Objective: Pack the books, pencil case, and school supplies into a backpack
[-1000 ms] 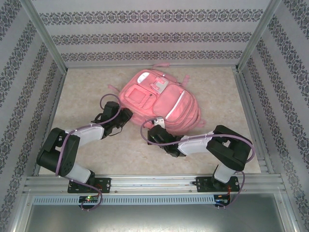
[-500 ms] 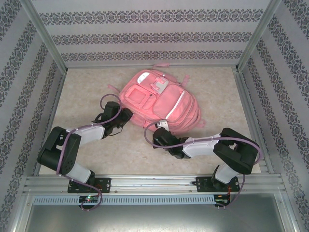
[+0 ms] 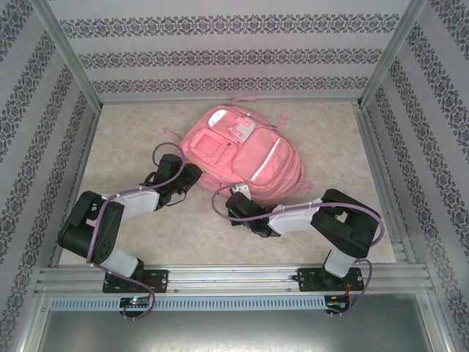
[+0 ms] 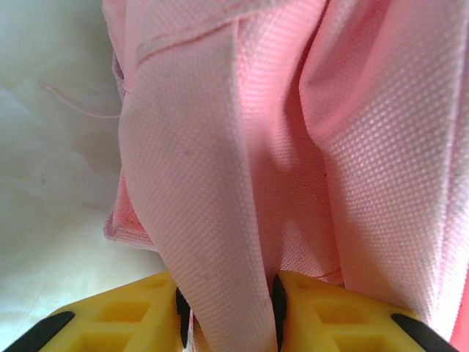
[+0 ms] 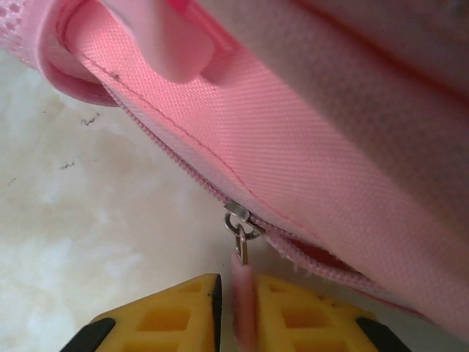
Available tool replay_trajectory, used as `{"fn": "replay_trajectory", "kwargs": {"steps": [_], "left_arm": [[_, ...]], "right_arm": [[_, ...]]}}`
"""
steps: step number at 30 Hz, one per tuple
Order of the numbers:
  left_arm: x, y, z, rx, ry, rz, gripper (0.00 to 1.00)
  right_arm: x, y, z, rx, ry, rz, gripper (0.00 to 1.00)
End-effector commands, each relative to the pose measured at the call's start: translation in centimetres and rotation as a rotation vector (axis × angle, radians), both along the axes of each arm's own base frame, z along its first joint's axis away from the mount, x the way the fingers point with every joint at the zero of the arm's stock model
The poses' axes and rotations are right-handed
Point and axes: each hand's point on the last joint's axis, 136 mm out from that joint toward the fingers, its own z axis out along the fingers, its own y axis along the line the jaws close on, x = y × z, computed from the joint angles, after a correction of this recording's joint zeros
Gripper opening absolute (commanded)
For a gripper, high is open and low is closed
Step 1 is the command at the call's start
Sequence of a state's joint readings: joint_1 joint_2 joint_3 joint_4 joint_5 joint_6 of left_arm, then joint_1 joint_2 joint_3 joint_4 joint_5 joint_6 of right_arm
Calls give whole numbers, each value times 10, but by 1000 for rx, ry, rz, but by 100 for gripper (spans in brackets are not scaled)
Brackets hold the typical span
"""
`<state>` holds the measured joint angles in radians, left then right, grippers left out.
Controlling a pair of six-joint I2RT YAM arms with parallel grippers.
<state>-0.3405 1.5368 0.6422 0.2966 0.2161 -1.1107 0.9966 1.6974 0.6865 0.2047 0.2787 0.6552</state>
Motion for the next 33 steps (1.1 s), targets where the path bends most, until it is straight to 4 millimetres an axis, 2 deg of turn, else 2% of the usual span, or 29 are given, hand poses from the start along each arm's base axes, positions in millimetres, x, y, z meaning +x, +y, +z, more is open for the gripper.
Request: {"fn": "replay_trajectory", "kwargs": {"steps": [1,3,8,13,20,24,30,33], "left_arm": [[11,-7,12,-38,-51,-2,36],[11,-6,12,-38,-51,-1,36],[13,-5,13,-26,-52,4,35],[16,4,12,28,-47,32,32],[29,13,14,70,-47,64,29],[36,13,15,87,-41,66,29],[54,18,25,184,-44,30,30],[61,27,25,184,-23,31,34]], "right_arm": [[-11,-21,-30,-87,98,-17,24],[-11,-23,-33,-91,106,-26,23],[-12,-24,-27,-74,97,-15,0],[-15,-35,-13,-66,65,-17,0],[-33,-56,-12,-70,95,-17,0],[-37,-66,-3,-54,81,-36,0],[-46,-57,20,-13,96,38,0],[-45,-43,31,15,68,84,0]]}}
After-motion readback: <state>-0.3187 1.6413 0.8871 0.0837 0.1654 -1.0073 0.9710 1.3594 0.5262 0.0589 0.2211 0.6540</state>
